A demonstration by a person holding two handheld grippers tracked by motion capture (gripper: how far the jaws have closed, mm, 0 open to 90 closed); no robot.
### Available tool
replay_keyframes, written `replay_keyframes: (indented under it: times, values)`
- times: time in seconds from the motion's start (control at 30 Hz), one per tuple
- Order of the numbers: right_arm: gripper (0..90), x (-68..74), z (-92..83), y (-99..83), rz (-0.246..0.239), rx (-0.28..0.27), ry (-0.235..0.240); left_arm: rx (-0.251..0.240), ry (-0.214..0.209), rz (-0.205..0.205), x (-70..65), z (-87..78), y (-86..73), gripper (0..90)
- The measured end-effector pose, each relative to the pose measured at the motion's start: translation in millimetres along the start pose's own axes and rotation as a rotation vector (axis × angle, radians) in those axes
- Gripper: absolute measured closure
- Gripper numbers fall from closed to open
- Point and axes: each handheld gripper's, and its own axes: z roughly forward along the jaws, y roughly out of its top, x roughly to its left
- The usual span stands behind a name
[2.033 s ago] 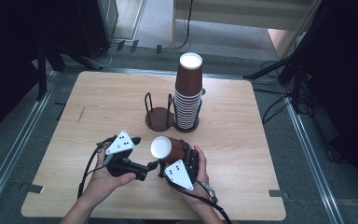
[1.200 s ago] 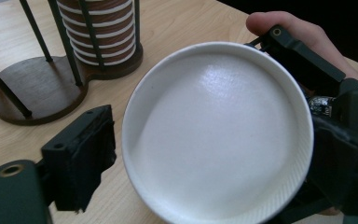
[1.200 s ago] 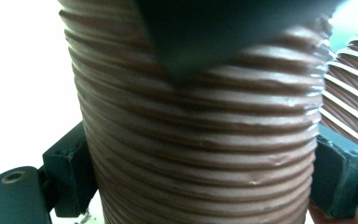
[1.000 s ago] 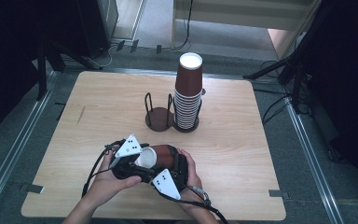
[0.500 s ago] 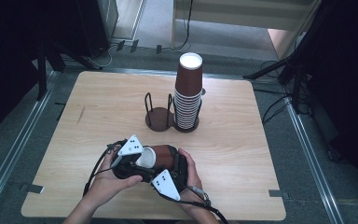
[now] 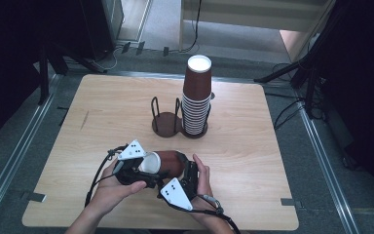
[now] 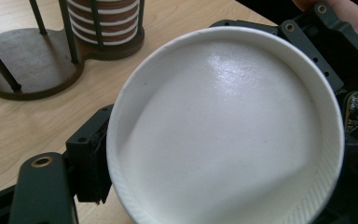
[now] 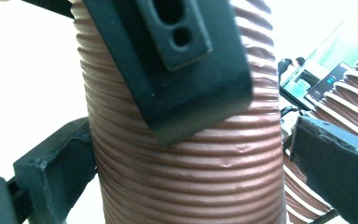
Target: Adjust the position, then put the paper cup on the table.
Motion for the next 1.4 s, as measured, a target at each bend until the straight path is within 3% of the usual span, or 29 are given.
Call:
replay_keyframes:
  times: [0.3, 0.47, 0.67, 0.83, 0.97, 1.1, 1.2, 1.4]
  values:
    - [1.3, -5.4, -4.7, 5.6, 0.010, -0.025, -0.001, -0.090, 0.086, -0.001, 5.2, -7.9, -0.7, 20.4]
    - [2.1, -7.8, -6.7, 8.1, 0.028, -0.037, -0.002, -0.185, 0.153, 0.014, 9.7, -14.6, -2.9, 20.4]
    - [3.3, -14.1, -6.9, 7.5, 0.059, -0.029, -0.038, -0.312, 0.185, 0.006, 13.3, -24.8, -2.8, 20.4]
    - [3.6, -21.4, -6.8, 7.5, 0.092, -0.022, -0.058, -0.367, 0.225, 0.027, 16.7, -29.5, -4.4, 20.4]
    - [5.0, -25.1, -6.8, 6.5, 0.142, -0.025, -0.059, -0.402, 0.213, 0.018, 20.4, -31.2, -5.5, 20.4]
    - [5.9, -29.5, -7.4, 6.7, 0.191, -0.024, -0.072, -0.436, 0.232, 0.045, 20.2, -31.0, -6.4, 20.3]
    - [6.5, -33.1, -8.1, 8.1, 0.225, -0.029, -0.076, -0.474, 0.224, 0.039, 21.0, -30.6, -7.4, 20.2]
    - [6.4, -36.8, -9.0, 12.4, 0.306, -0.054, -0.043, -0.508, 0.219, 0.053, 24.2, -28.4, -10.5, 20.3]
